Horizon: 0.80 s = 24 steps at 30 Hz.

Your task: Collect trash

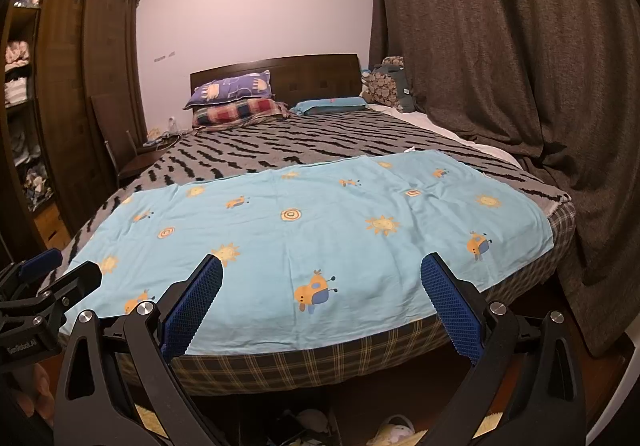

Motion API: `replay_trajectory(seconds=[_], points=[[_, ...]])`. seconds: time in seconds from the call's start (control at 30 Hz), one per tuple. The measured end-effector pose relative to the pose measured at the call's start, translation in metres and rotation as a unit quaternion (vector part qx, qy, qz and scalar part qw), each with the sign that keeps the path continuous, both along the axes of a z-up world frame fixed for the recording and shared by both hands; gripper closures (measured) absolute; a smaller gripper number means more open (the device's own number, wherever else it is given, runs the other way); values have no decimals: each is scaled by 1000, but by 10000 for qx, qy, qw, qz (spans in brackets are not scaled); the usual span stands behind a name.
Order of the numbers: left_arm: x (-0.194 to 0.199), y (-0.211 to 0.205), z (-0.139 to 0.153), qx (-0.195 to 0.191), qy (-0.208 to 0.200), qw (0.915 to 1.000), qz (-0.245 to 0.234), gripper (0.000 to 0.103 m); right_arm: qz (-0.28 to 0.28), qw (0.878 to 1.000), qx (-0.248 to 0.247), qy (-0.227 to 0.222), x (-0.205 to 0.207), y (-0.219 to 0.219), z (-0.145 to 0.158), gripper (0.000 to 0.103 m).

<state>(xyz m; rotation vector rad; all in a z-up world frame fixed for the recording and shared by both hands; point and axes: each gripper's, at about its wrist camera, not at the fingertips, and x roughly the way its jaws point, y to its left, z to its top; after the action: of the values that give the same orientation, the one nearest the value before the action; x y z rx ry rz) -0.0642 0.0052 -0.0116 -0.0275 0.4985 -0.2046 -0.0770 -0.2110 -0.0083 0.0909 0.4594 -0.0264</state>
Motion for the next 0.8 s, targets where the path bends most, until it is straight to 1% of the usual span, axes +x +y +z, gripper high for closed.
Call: replay_trajectory(seconds=[0.8], points=[[0, 0, 1, -4, -1, 10000, 22, 8, -2, 10000, 28, 19, -1, 2, 0, 3]])
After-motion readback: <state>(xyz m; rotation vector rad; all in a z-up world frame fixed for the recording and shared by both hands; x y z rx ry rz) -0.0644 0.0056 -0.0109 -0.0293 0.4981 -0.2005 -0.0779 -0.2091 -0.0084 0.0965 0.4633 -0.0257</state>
